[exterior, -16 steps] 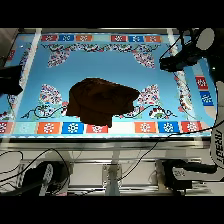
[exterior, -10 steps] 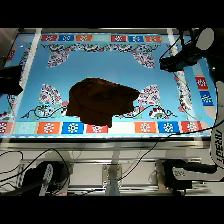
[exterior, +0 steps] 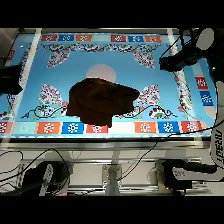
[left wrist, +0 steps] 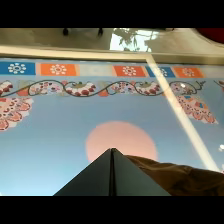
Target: Fold the clothes and pants, and hang the long-sleeved shirts on hangers.
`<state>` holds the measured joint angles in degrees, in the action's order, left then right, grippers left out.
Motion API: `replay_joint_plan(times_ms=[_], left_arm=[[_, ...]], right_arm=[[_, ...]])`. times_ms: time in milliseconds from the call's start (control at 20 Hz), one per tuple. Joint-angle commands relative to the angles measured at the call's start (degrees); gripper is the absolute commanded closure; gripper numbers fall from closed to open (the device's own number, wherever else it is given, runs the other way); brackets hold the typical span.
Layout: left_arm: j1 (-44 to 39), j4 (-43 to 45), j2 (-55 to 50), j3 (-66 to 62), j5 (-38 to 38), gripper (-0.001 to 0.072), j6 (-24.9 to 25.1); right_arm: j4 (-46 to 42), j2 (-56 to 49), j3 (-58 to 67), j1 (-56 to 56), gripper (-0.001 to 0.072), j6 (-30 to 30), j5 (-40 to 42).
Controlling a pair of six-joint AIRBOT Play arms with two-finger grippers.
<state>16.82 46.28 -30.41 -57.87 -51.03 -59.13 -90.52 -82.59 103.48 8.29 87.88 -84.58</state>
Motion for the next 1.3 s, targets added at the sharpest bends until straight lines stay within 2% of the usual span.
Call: replay_joint_plan(times_ms=[0,100,250,300,550,600,650,700,750,950,1250], left_arm=[[0.1,0.0,0.0,0.0,2.6,0.0687,0.0],[0.0,0.0,-0.8,0.3,-0.2,0.0687,-1.2],[0.1,6.8,-4.2,1.2,-13.9,0.0687,-1.5],[0.1,8.6,-5.4,1.9,-17.3,0.0687,-1.5],[0.0,9.0,-9.2,7.8,-20.2,0.0675,-1.5],[0.0,8.5,-9.7,9.2,-20.2,0.0533,-1.5],[0.0,8.0,-10.0,10.4,-20.2,0.0292,-1.5],[0.0,6.9,-10.2,11.5,-20.2,0.0128,-1.5],[0.0,5.8,-10.3,12.4,-20.2,0.0126,-1.5],[0.0,4.6,-10.3,14.4,-19.6,0.0126,-1.5],[0.0,4.6,-10.3,14.8,-19.6,0.0126,-2.2]], right_arm=[[2.1,-0.1,0.0,0.0,0.0695,0.0,3.7],[3.1,-0.2,-0.2,0.0,0.0695,-0.3,4.2],[4.3,-0.2,-5.6,0.0,0.0695,-0.8,3.4],[5.6,-0.2,-8.8,0.0,0.0696,-2.8,2.8],[15.2,-0.6,-26.5,0.0,0.0695,-14.1,7.0],[16.2,-0.8,-29.0,0.0,0.0644,-14.1,9.4],[17.7,-1.2,-31.2,0.0,0.0442,-14.1,11.8],[19.5,-1.6,-33.1,0.0,0.0209,-14.1,13.8],[21.2,-2.1,-34.5,0.0,0.0185,-14.9,15.4],[31.3,-4.2,-37.3,0.0,0.0187,-22.8,18.7],[34.5,-7.3,-38.0,1.1,0.0205,-24.7,22.1]])
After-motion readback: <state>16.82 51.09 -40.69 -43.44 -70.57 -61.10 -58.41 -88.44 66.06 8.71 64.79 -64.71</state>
